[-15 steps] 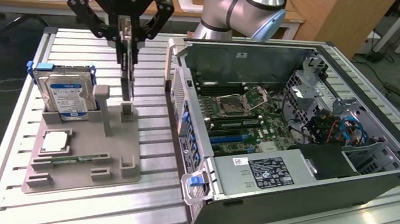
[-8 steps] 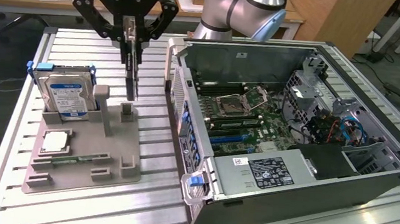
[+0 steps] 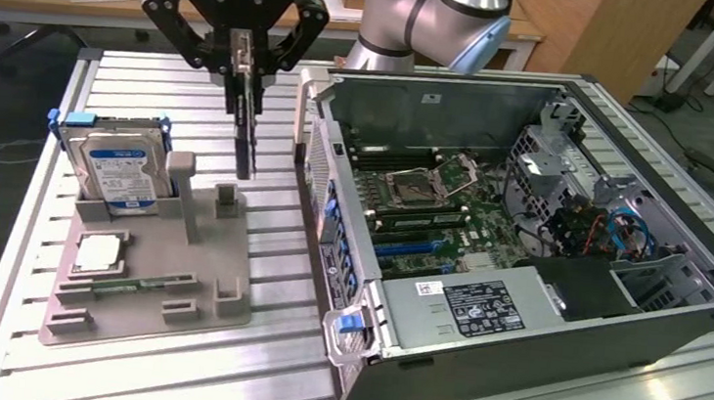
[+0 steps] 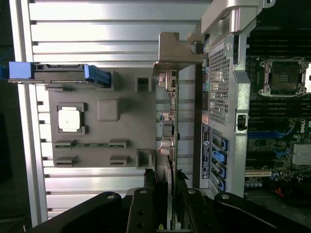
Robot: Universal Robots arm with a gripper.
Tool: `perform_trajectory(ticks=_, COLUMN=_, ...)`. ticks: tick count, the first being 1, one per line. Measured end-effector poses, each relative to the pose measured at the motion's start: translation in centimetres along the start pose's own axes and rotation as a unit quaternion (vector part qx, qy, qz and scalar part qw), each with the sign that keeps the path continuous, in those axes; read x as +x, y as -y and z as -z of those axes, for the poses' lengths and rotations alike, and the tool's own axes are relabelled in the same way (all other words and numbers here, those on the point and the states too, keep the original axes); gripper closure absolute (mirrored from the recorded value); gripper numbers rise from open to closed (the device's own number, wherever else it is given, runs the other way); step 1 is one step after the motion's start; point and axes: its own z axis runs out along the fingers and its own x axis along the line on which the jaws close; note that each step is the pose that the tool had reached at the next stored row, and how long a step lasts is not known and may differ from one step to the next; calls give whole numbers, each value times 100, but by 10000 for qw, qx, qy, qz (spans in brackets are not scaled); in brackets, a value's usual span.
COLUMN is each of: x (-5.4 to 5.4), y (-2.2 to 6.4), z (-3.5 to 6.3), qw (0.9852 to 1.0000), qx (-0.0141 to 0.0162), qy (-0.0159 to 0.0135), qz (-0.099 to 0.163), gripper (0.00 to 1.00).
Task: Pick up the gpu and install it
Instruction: 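Pick up the gpu and move the gpu toward the slot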
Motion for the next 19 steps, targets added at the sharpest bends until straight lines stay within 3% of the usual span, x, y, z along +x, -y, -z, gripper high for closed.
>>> perform_trajectory(ticks=19, x=-172, y=-6, z=-3, qw=10000, qx=0, qy=0, qz=-1, gripper=74)
